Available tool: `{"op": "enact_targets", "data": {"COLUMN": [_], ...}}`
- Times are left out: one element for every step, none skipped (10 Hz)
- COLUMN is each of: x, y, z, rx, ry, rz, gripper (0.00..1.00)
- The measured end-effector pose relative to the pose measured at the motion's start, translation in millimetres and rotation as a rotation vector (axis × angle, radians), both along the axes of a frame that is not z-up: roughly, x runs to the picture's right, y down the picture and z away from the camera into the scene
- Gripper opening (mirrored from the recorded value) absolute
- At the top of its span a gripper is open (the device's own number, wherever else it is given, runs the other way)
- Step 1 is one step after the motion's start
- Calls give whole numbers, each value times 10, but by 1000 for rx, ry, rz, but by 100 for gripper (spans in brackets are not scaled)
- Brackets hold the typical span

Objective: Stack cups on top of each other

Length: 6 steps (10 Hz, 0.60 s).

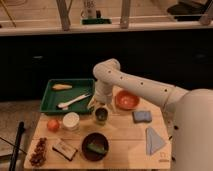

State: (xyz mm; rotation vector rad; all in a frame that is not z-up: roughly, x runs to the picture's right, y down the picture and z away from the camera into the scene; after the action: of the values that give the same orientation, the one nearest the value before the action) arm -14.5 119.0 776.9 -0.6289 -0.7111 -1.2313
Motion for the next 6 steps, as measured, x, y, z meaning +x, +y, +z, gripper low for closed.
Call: {"op": "enact_targets", "data": {"x": [3, 10, 5, 6, 9, 5], "y": [-4, -2, -11, -14, -15, -23], "z": [-8, -9, -13, -14, -15, -20], "rx": [1, 2, 5, 6, 7, 8], "ry": [0, -1, -4, -4, -5, -7], "rz": [0, 1, 2, 3, 3, 3], "gripper": [80, 80, 80, 80, 80, 80]}}
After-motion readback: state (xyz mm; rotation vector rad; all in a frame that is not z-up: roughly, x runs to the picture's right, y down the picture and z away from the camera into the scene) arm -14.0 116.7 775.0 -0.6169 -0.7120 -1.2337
